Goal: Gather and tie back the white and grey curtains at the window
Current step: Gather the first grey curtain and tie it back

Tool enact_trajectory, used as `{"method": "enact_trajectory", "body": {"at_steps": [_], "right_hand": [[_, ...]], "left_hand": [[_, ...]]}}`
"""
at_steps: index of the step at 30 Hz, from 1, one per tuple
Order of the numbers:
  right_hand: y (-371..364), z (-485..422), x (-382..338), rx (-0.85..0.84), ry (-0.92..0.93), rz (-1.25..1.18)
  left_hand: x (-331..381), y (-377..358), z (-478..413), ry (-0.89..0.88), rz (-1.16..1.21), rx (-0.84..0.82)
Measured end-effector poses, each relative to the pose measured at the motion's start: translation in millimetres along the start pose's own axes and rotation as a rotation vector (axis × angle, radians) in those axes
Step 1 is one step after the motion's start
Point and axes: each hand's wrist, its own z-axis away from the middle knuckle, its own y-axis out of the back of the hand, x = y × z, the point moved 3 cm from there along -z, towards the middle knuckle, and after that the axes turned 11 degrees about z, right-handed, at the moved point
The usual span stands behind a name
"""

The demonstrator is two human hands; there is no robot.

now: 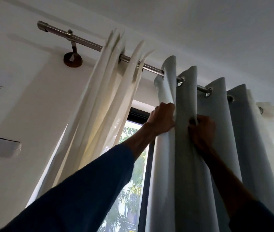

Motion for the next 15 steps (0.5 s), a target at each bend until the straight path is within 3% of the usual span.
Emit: {"method": "enact_trajectory", "body": {"at_steps": [9,15], "right_hand": [[6.6,14.0,-38.2,0.082,0.113,-0.018],[3.6,41.1,-33.0,0.051,0.208,-0.051]], "left_hand": [[-6.9,-1.7,21.3,-0.061,-0.087,0.087],[-17.8,-21.9,43.7,-0.138,-0.105,0.196]]}}
